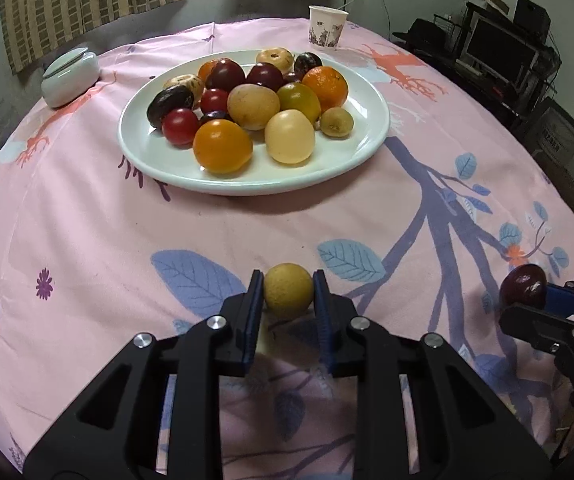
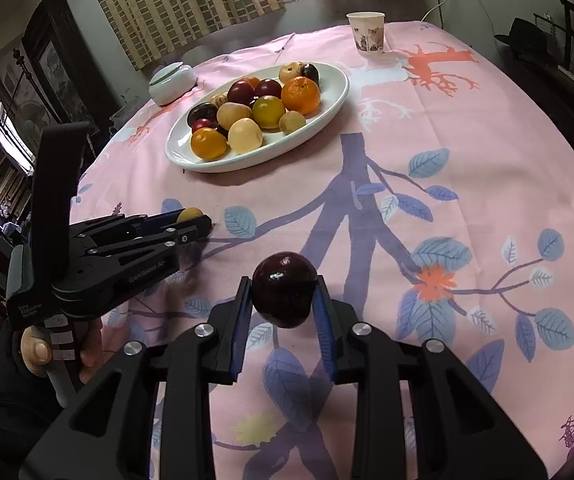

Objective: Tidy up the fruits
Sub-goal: 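Carry both fruits onto the white plate and open both grippers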

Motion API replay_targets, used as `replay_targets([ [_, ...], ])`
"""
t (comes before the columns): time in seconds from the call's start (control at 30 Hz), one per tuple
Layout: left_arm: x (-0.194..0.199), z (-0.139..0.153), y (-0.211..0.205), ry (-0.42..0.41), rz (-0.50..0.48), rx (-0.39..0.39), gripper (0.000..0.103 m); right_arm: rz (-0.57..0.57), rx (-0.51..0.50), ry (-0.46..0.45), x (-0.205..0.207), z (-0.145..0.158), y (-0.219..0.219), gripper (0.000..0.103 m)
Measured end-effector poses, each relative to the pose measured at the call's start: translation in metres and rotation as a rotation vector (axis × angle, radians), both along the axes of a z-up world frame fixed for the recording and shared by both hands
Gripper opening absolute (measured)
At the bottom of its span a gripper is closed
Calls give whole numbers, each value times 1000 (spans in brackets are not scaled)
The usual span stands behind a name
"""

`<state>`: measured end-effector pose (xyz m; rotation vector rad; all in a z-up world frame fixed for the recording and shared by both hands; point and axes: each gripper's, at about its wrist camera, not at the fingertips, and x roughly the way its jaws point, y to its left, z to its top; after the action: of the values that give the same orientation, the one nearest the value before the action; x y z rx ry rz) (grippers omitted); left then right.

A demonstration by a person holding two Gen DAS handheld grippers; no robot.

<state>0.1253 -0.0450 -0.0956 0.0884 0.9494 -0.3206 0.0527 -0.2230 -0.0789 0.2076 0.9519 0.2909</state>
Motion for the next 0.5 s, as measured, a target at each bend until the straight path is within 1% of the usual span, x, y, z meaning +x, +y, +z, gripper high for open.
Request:
replay_targets([
  [0.1,-11,14,12,-13,11,-49,25,-7,2,-3,-2,1,-2,30],
  [0.27,-26,27,21,-10,10,-89,25,9,2,4,1,0,1,31],
  [0.5,-35,39,17,-11,-17,-100,25,53,-24,-24,12,13,15,31],
])
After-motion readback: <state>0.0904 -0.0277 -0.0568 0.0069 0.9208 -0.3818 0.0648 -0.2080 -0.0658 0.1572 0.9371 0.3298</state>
